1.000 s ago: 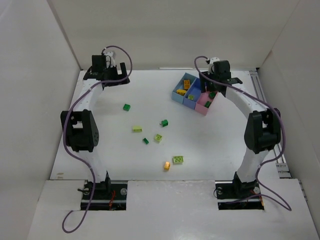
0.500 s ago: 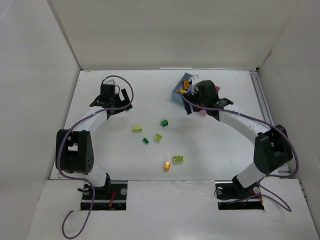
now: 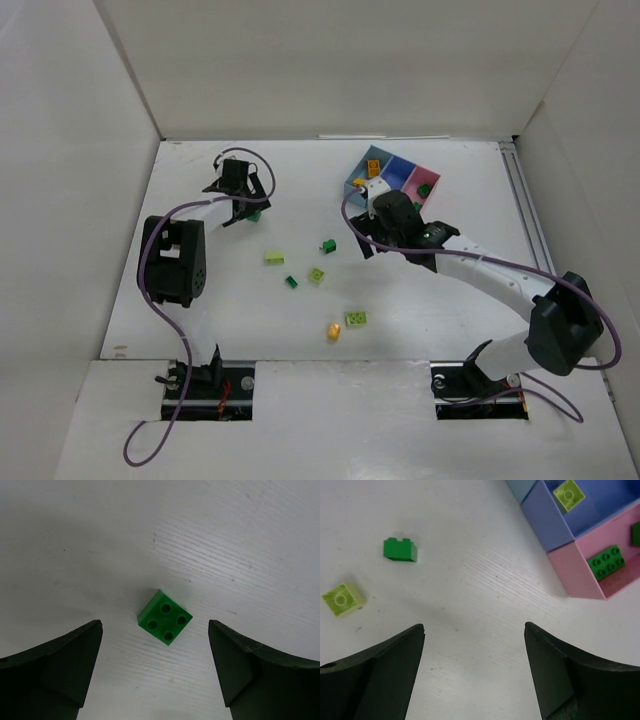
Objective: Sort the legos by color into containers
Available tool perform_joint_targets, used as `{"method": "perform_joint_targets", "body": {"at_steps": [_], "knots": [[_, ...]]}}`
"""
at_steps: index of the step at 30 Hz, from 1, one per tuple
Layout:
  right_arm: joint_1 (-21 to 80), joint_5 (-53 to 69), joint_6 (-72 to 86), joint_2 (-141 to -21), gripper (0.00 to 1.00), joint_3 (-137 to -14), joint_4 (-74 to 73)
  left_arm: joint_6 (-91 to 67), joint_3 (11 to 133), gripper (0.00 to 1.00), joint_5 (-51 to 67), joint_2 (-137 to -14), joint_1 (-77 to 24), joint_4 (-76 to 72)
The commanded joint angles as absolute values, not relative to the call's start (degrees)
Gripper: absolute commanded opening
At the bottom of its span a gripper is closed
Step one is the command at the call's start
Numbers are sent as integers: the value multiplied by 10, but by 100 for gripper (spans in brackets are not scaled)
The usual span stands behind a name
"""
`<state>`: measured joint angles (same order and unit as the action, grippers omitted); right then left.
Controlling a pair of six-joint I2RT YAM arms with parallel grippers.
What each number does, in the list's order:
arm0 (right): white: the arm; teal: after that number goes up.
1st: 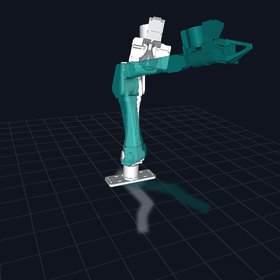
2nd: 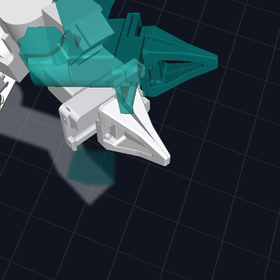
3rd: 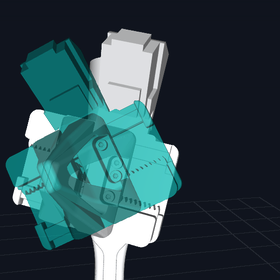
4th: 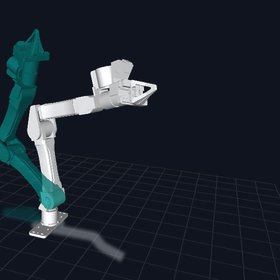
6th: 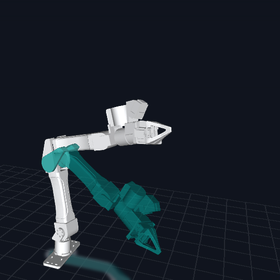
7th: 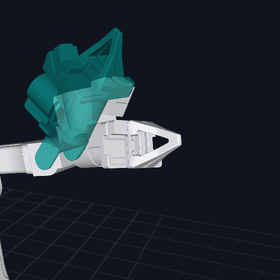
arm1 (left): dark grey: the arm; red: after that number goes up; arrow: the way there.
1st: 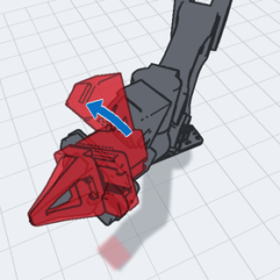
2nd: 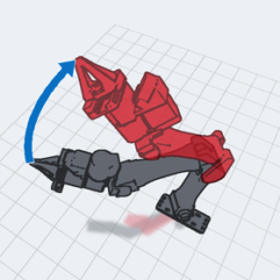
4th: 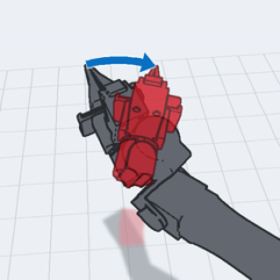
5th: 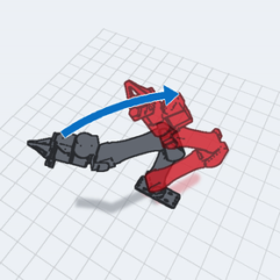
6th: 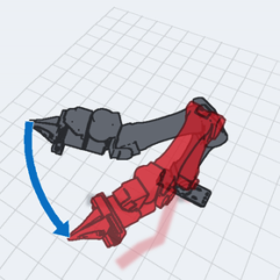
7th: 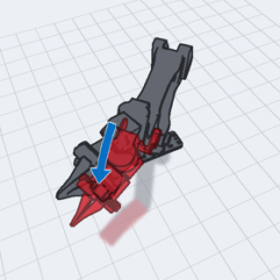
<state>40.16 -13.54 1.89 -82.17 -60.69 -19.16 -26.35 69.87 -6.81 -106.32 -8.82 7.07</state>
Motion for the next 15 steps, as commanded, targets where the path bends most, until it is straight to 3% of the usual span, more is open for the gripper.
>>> {"method": "perform_joint_targets", "body": {"at_steps": [1, 7, 12, 13, 15], "knots": [[400, -168, 51, -793, 85, -584, -202, -268, 724, 83, -91, -1076, -87, 79], [400, -185, 56, -794, 85, -584, -197, -262, 724, 80, -97, -1093, -92, 84], [400, -201, 73, -799, 85, -584, -202, -257, 730, 60, -91, -1115, -103, 90], [400, -201, 79, -799, 85, -578, -202, -257, 730, 51, -97, -1115, -108, 97], [400, -201, 86, -799, 85, -570, -202, -257, 736, 42, -103, -1115, -108, 102]]}}
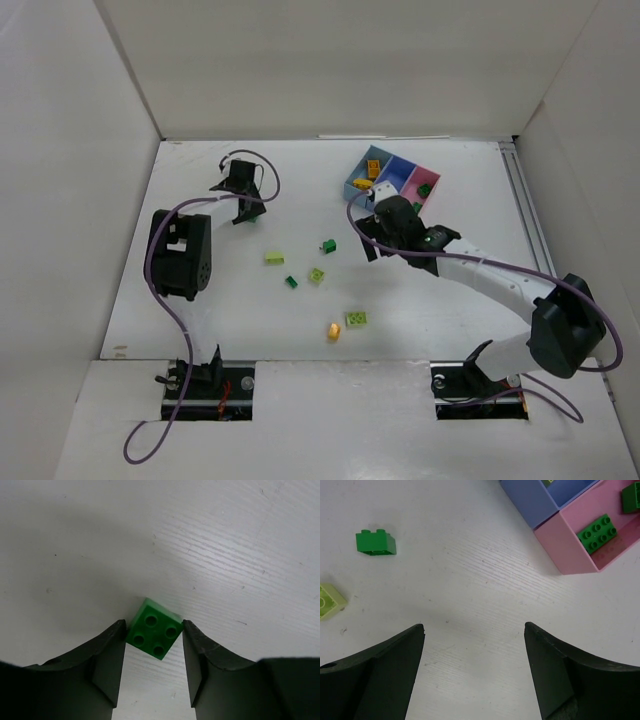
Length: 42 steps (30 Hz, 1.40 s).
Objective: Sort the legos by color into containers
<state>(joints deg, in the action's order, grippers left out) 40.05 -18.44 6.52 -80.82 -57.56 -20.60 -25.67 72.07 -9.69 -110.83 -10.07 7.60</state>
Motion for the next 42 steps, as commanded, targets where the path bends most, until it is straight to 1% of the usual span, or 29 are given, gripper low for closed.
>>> {"method": "perform_joint_targets", "body": {"at_steps": [1, 2, 4, 8, 10, 14, 15, 17, 18, 21, 22, 24, 25, 28, 29, 30, 33, 37, 40, 42], "knots": [[400, -201, 86, -799, 85, -570, -202, -257, 736, 37, -103, -1115, -114, 102], [400, -201, 91, -793, 85, -565, -202, -257, 736, 31, -103, -1115, -114, 102], [400, -201, 91, -793, 85, -560, -202, -257, 730, 26, -103, -1101, -119, 102], [400, -213, 91, -781, 85, -560, -202, -250, 736, 25, -91, -1072, -120, 102], [400, -229, 101, -772, 85, -554, -209, -244, 747, 25, -62, -1058, -127, 97], [389, -279, 155, -723, 85, -533, -226, -238, 780, 25, 10, -1040, -166, 43], [380, -286, 174, -696, 85, -533, -226, -230, 805, 25, 23, -1040, -191, 21], [342, -292, 180, -665, 85, -512, -234, -222, 844, 25, 41, -1057, -217, 16], [328, -287, 185, -651, 85, -506, -234, -222, 893, 25, 41, -1083, -228, 16], [273, -272, 192, -596, 85, -489, -240, -209, 974, 25, 75, -1144, -262, 27], [261, -272, 192, -573, 85, -481, -246, -209, 1021, 25, 90, -1158, -274, 27], [242, -272, 198, -554, 85, -475, -261, -209, 1061, 25, 133, -1185, -285, 20], [228, -278, 208, -544, 85, -469, -268, -209, 1103, 25, 145, -1212, -291, 12], [201, -286, 231, -508, 85, -458, -286, -188, 1177, 26, 164, -1274, -327, 11], [195, -286, 237, -491, 85, -458, -293, -188, 1226, 26, 164, -1290, -348, 11], [190, -286, 243, -483, 85, -453, -302, -183, 1246, 26, 185, -1304, -357, 11], [172, -286, 254, -448, 85, -446, -315, -216, 1277, 26, 222, -1343, -367, -48], [159, -292, 249, -408, 85, -441, -331, -230, 1329, 26, 244, -1388, -389, -48], [148, -303, 244, -389, 85, -436, -337, -225, 1324, 27, 230, -1393, -409, -61], [148, -303, 243, -381, 85, -431, -343, -225, 1324, 27, 198, -1405, -417, -62]]}}
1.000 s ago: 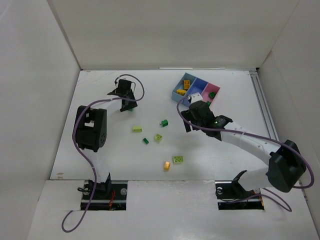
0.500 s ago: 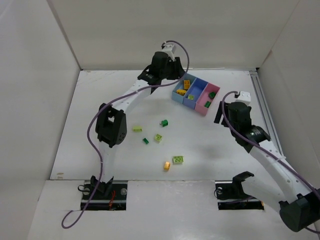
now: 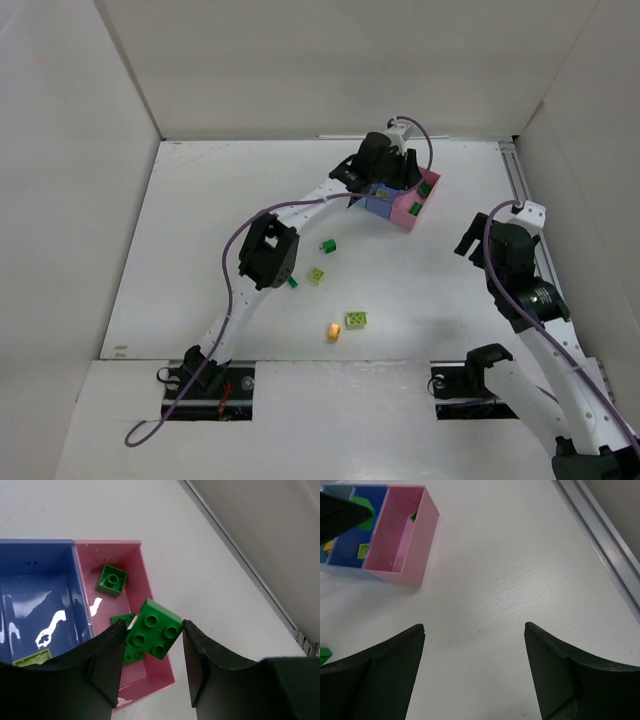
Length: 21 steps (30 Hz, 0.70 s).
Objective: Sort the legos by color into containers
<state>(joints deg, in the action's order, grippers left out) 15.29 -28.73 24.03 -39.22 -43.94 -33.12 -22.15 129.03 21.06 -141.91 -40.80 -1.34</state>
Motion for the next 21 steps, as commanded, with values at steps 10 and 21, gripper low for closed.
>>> {"method": "perform_joint_targets", "body": {"at_steps": [10, 21], "knots": [[148, -298, 215, -376, 86, -431, -348, -207, 1331, 57, 114, -1423, -434, -32], [148, -214, 117, -380, 86, -415, -288, -184, 1265, 100, 108, -1319, -434, -32]]}}
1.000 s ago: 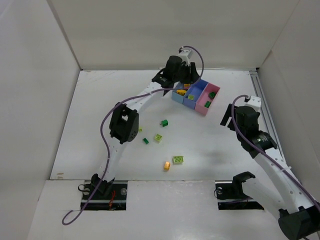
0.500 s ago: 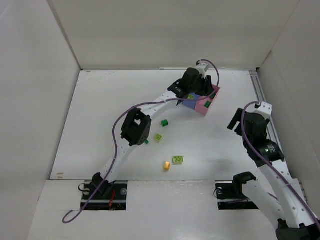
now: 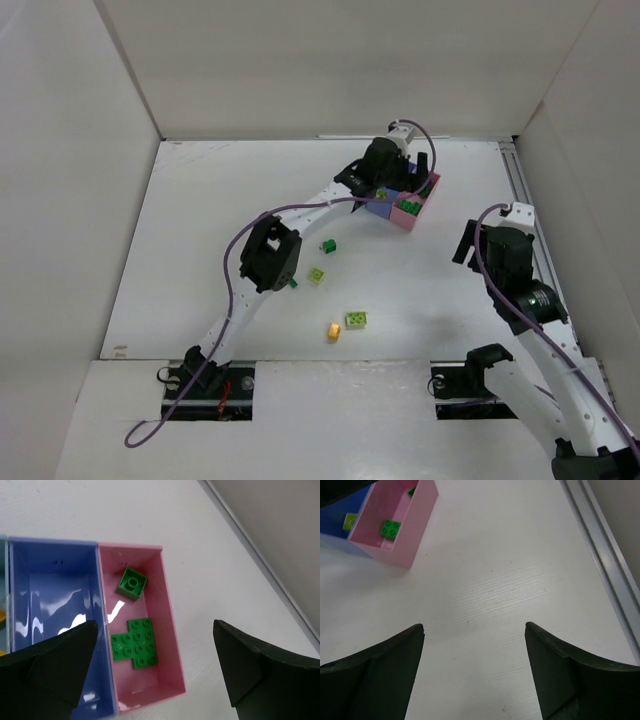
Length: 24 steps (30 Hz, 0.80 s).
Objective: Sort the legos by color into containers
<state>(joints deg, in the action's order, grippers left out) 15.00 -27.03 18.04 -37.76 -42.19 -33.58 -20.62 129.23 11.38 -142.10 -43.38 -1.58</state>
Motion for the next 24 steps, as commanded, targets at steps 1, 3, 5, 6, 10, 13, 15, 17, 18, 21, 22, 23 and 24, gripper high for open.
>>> {"method": "perform_joint_targets", "body": {"at_steps": [1, 3, 5, 6, 10, 13, 15, 17, 18, 21, 22, 23, 24], "knots": [[148, -189, 77, -397, 86, -415, -278, -184, 1209, 100, 93, -1291, -434, -47], [157, -86, 41, -416, 84, -407, -229, -166, 1140, 100, 56, -1232, -434, -66], [182, -58, 26, -445, 84, -401, -180, -166, 1024, 100, 28, -1133, -417, -90], [199, -52, 18, -456, 84, -401, -165, -182, 988, 100, 5, -1101, -408, -91], [309, -84, -35, -550, 85, -427, -131, -221, 798, 100, -65, -939, -355, -76], [385, -96, -63, -662, 85, -474, -109, -252, 667, 100, -180, -826, -350, -23], [424, -87, -82, -750, 86, -518, -97, -304, 599, 100, -216, -759, -350, 39], [447, -61, -97, -807, 86, -560, -69, -345, 563, 100, -236, -723, -344, 79], [447, -54, -97, -834, 86, -576, -60, -368, 532, 100, -242, -689, -344, 101], [454, -38, -97, -932, 86, -642, -54, -443, 475, 100, -256, -626, -338, 159], [454, -38, -86, -973, 86, -657, -54, -456, 461, 100, -256, -611, -338, 176], [454, -53, -76, -991, 86, -672, -54, -484, 449, 100, -262, -596, -338, 183], [454, -53, -64, -1007, 86, -697, -54, -495, 440, 100, -262, -583, -338, 190]]}}
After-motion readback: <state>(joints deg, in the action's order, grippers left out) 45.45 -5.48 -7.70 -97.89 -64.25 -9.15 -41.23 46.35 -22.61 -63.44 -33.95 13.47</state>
